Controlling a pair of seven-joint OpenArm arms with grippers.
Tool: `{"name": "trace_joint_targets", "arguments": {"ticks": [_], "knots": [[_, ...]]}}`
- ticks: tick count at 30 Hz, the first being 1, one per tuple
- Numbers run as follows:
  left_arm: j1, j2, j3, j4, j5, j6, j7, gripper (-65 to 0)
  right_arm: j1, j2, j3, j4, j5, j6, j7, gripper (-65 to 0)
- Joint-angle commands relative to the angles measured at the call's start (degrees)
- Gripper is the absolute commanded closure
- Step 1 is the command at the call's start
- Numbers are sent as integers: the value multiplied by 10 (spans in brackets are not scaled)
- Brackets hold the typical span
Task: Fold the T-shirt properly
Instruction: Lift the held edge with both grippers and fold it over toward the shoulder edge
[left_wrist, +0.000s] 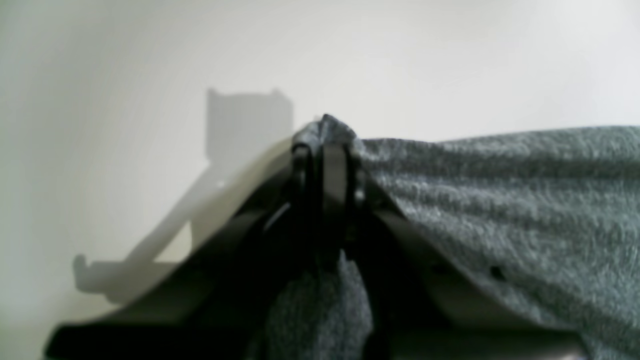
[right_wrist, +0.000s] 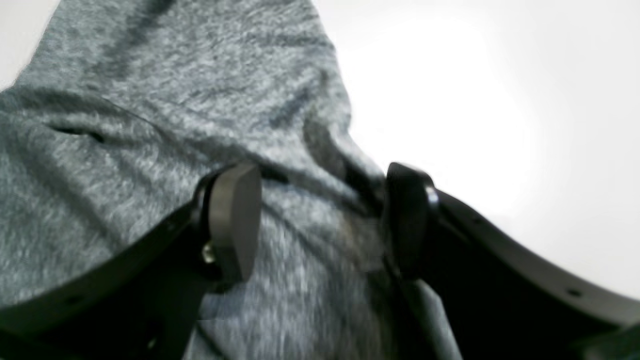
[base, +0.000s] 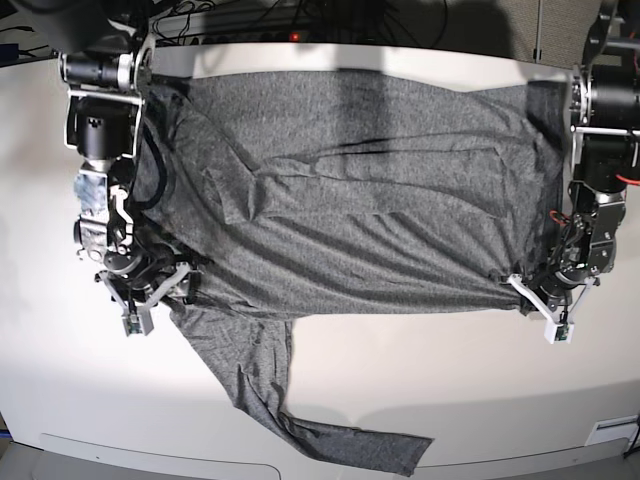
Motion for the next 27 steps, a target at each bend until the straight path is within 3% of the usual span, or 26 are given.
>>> {"name": "trace_joint_targets", "arguments": {"ticks": [1, 7, 10, 12, 15, 21, 23, 27], "knots": [[-16, -7, -2, 6, -2, 3, -5, -17, 27, 7, -2, 1, 6, -9, 13, -390], [-16, -7, -2, 6, -2, 3, -3, -17, 67, 7, 4, -18, 6, -24, -6, -389], [-16, -7, -2, 6, -2, 3, -4, -17, 71, 8, 4, -45, 4, -36, -1, -316], [-16, -7, -2, 6, -2, 3, -4, -17, 74, 8, 4, -85, -15, -51, 31, -278], [-16, -7, -2, 7, -2, 3, -3, -17, 80, 6, 3, -129, -22, -51, 68, -278], [-16, -7, -2, 6, -2, 3, -3, -17, 81, 7, 3, -134, -21, -51, 67, -277], [-16, -7, -2, 7, -2, 3, -4, -17, 81, 9, 3, -133, -19, -50, 63, -228], [-16, -7, -2, 7, -2, 3, -12, 0, 81, 15, 3, -127, 5, -43, 48, -23]]}}
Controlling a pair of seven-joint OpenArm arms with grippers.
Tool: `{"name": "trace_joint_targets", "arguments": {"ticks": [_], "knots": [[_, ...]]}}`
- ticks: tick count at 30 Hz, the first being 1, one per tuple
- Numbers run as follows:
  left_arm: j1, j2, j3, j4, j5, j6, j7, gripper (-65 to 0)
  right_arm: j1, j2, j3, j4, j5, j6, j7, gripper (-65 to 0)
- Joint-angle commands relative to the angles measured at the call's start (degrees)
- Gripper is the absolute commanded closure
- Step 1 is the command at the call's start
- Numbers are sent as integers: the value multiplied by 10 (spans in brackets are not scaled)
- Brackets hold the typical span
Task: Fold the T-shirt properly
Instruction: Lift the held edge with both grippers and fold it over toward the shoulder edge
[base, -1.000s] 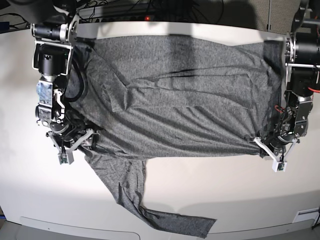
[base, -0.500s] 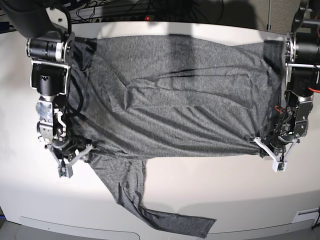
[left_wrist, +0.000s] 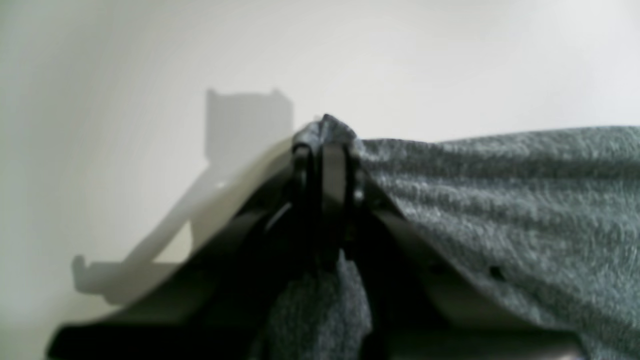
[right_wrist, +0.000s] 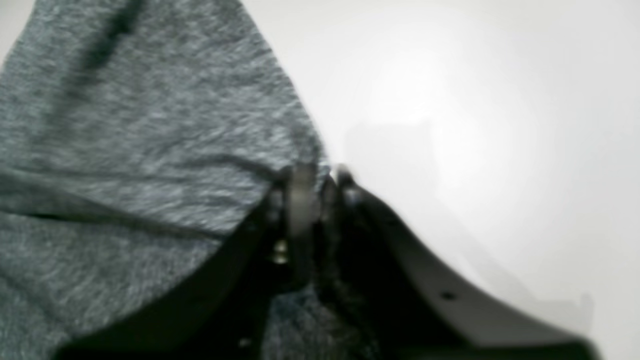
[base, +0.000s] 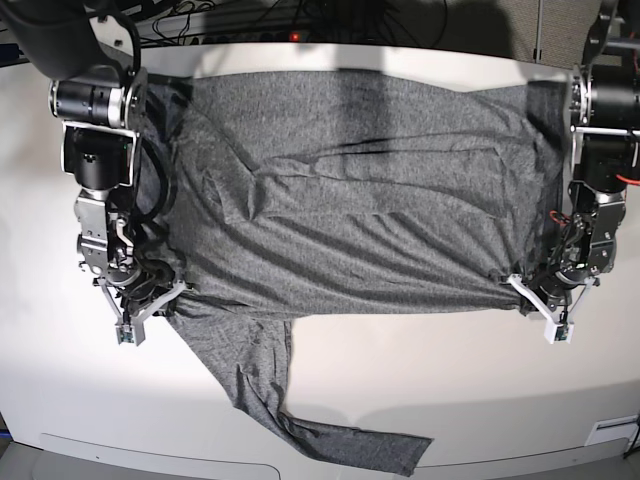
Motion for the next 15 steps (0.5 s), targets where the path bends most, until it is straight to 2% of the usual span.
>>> {"name": "trace_joint_targets", "arguments": {"ticks": [1, 7, 13, 15], "knots": [[-18, -7, -2, 7, -2, 4, -9, 0, 16, 11, 0, 15, 12, 1, 3, 0], [-40, -12, -2, 7, 9, 4, -8, 0, 16, 21, 0, 74, 14, 11, -54, 0], [-75, -13, -2, 8, 9, 4, 30, 0, 16, 22, 0, 116, 15, 12, -78, 0], [-80, -13, -2, 8, 9, 4, 41, 0, 16, 23, 0, 121, 21, 34, -83, 0]]}}
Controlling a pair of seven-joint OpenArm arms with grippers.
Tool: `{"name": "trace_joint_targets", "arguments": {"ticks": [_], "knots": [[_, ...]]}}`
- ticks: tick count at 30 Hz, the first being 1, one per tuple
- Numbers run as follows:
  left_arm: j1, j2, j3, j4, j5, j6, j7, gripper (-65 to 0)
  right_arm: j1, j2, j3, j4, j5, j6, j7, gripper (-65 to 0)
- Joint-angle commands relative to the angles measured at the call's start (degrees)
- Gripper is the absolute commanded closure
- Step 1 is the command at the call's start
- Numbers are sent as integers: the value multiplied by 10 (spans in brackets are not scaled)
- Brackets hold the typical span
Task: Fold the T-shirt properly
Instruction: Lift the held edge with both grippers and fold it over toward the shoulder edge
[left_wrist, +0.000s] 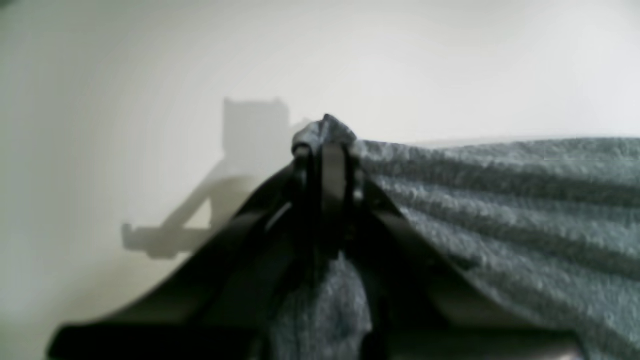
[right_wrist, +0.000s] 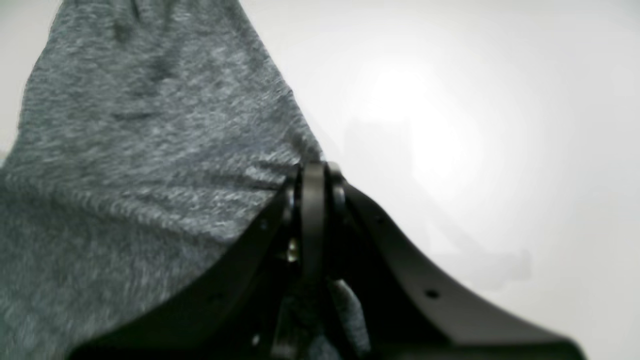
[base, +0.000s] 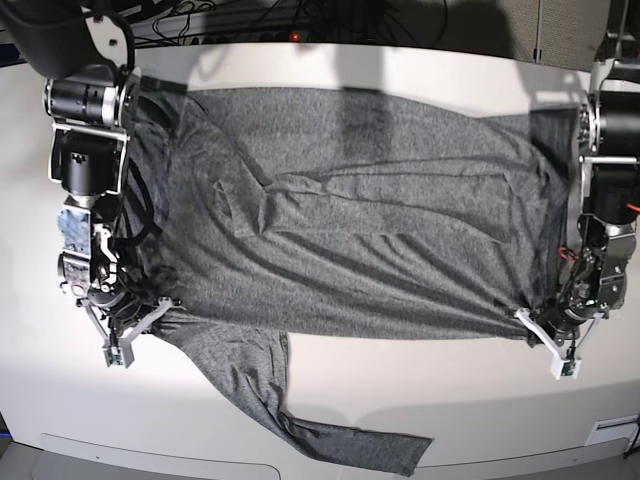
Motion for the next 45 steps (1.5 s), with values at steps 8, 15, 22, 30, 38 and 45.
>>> {"name": "trace_joint_targets", "arguments": {"ticks": [8, 15, 22, 30, 38, 45], "knots": [[-18, -12, -2, 37, -15, 3, 61, 0, 2, 7, 1, 73, 37, 71, -16, 0], [28, -40, -2, 162, -45, 4, 123, 0, -59, 9, 1, 184, 54, 85, -46, 0], [114, -80, -2, 275, -70, 4, 143, 0, -145, 15, 1, 294, 57, 85, -49, 0], [189, -121, -2, 414, -88, 4, 180, 0, -216, 24, 1, 402, 58, 83, -68, 0], [209, -134, -2, 510, -88, 23, 235, 0, -253, 24, 1, 455, 58, 83, -84, 0], [210, -148, -2, 517, -88, 23, 263, 0, -276, 24, 23, 505, 61, 83, -100, 0]]}}
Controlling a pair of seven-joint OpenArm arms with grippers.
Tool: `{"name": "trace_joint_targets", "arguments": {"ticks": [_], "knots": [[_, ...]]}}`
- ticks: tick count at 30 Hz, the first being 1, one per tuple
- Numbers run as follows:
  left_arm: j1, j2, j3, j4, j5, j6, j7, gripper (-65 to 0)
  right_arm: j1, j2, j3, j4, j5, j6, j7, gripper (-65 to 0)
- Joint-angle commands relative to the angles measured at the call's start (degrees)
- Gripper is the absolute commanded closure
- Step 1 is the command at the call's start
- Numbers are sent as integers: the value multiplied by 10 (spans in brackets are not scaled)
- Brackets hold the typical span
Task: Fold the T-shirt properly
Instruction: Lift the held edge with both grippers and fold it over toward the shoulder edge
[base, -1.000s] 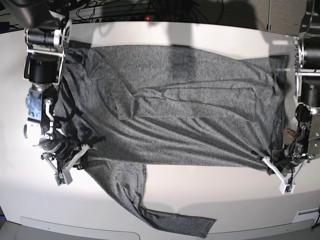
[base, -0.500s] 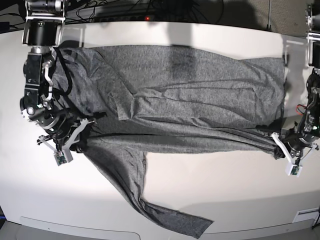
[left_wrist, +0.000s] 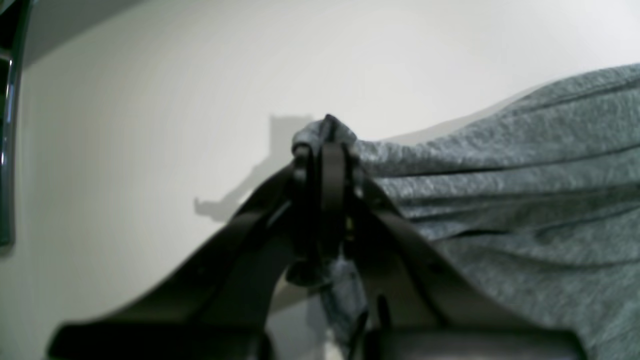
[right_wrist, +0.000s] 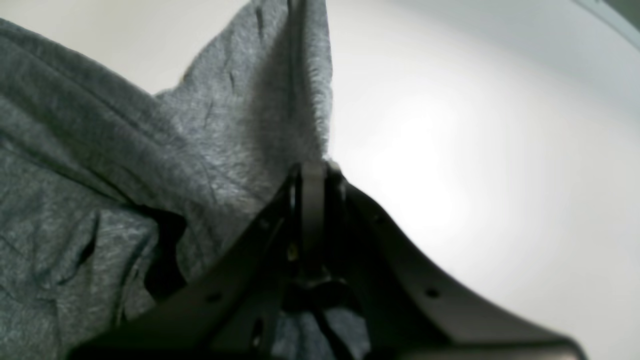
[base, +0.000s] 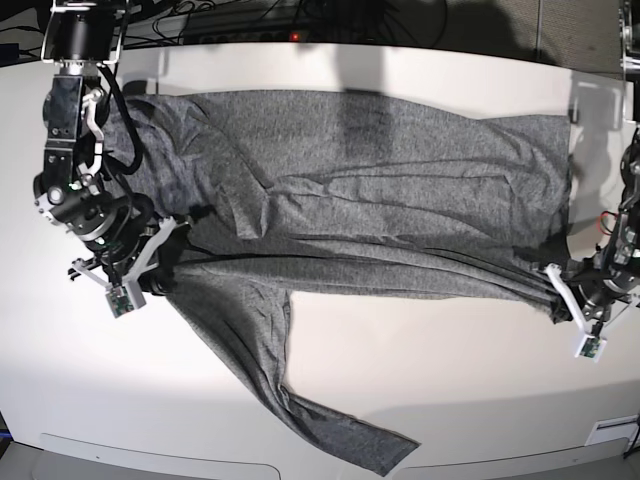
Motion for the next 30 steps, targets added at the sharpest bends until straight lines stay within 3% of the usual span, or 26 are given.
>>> {"name": "trace_joint_targets", "arguments": {"ticks": [1, 7, 16, 25, 30], "knots": [[-12, -19, -6, 10, 0, 7, -10, 0, 5, 9, 14, 16, 14, 0, 11, 0], [13, -50, -6, 11, -1, 12, -6, 0, -26, 8, 61, 19, 46, 2, 4, 0], [61, -54, -6, 18, 0, 12, -3, 0, -77, 8, 66, 19, 45, 2, 6, 0], [79, -55, -6, 76, 0, 16, 59, 0, -101, 8, 66, 19, 45, 1, 4, 0], [115, -55, -6, 111, 4, 23, 64, 0, -106, 8, 66, 19, 46, 1, 4, 0]]}}
